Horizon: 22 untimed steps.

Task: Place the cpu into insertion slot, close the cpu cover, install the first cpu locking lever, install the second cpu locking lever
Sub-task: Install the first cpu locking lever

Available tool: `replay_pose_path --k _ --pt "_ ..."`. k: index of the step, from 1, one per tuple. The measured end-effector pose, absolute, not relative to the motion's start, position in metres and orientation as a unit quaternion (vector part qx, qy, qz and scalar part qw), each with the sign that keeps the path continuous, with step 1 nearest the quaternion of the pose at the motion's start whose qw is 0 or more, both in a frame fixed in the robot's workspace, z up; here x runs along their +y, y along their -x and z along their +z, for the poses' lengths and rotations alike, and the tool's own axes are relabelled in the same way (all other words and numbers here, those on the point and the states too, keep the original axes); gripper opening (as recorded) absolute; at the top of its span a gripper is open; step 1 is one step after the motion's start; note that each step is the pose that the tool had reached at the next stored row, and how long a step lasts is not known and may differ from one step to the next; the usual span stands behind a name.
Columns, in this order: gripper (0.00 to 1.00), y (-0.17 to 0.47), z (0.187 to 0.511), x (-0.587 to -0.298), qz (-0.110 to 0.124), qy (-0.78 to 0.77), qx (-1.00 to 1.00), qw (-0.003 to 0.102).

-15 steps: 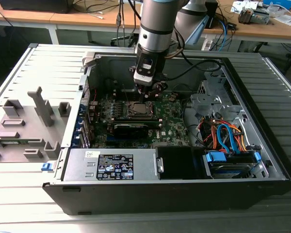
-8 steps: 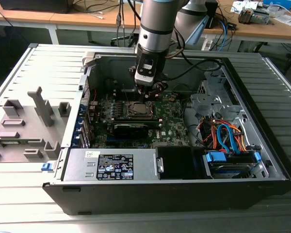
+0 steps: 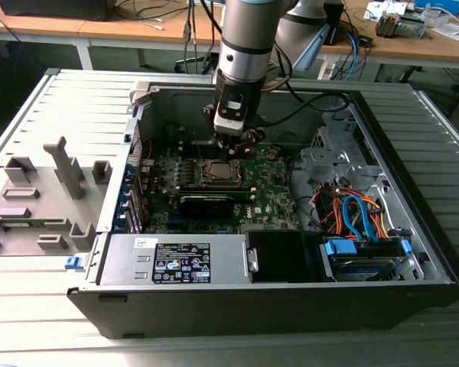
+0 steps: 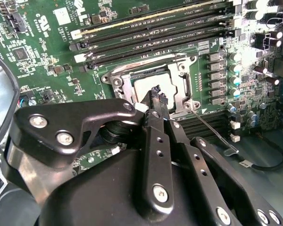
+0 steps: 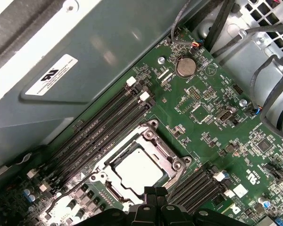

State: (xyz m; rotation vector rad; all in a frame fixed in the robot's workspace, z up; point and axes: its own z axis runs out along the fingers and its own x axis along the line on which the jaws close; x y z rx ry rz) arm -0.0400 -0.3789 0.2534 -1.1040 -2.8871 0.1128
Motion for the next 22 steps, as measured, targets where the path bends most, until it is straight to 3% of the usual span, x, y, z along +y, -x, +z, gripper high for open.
replay_pose_path --k 22 --pt "0.11 0.04 0.2534 -0.3789 0.037 0.323 -0.945 0.023"
